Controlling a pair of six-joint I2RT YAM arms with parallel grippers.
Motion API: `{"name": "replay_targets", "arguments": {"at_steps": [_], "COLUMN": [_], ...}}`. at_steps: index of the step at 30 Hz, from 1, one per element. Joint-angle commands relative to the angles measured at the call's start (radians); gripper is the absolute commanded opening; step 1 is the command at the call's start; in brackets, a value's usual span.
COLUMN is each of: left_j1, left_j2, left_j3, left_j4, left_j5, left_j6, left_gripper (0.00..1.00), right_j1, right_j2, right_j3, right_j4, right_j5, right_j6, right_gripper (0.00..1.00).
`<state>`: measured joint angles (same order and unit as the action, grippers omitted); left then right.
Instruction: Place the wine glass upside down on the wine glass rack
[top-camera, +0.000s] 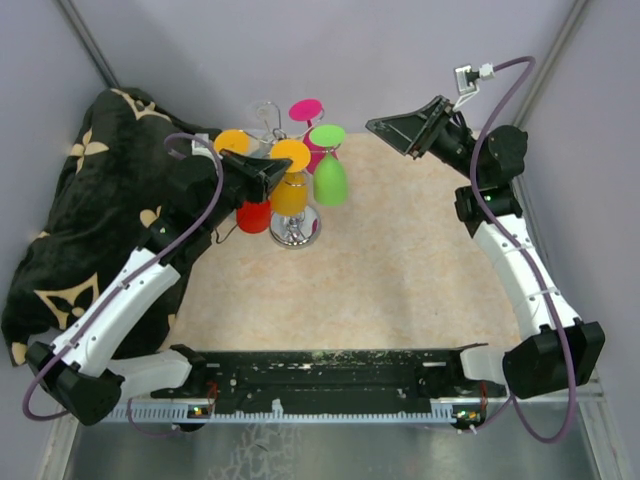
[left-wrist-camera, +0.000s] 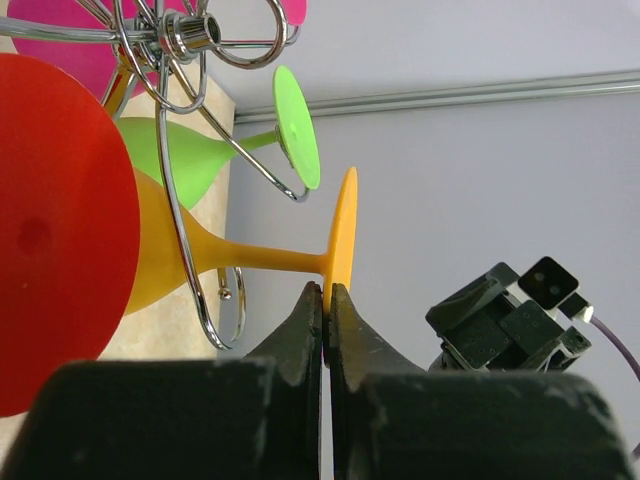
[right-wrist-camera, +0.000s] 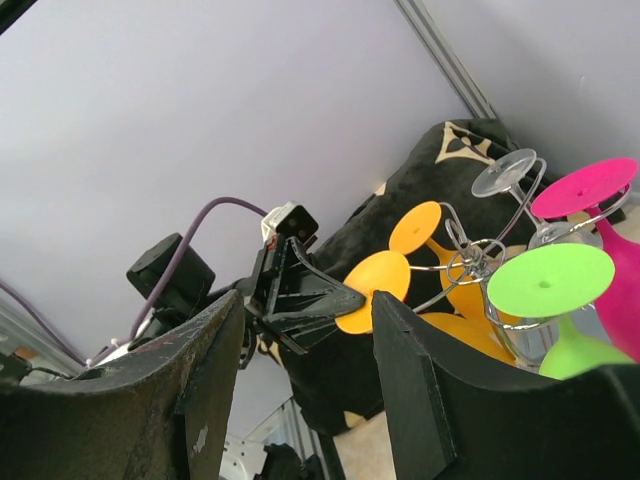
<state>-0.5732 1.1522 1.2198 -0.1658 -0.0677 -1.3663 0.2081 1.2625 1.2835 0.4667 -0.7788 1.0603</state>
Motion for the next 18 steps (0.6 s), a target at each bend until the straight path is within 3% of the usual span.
{"name": "replay_targets", "arguments": {"at_steps": [1, 18], "left_j1": [0.007, 0.006], "left_j2": [-0.026, -0.047], "left_j3": [-0.008, -0.059], "left_j4": [0.011, 0.026], "left_j5": [0.000, 0.106], "left_j6": [0.012, 0.002], "left_gripper": [0.00, 0.00], "right_j1": [-0.005, -0.006], "right_j2": [0.005, -0.001], "right_j3": [-0.001, -0.006], "right_j4": [0.076, 0.074], "right_j5": [-0.007, -0.002], "right_j6": [0.020, 0.023], "right_gripper": [0.54, 0.54]}}
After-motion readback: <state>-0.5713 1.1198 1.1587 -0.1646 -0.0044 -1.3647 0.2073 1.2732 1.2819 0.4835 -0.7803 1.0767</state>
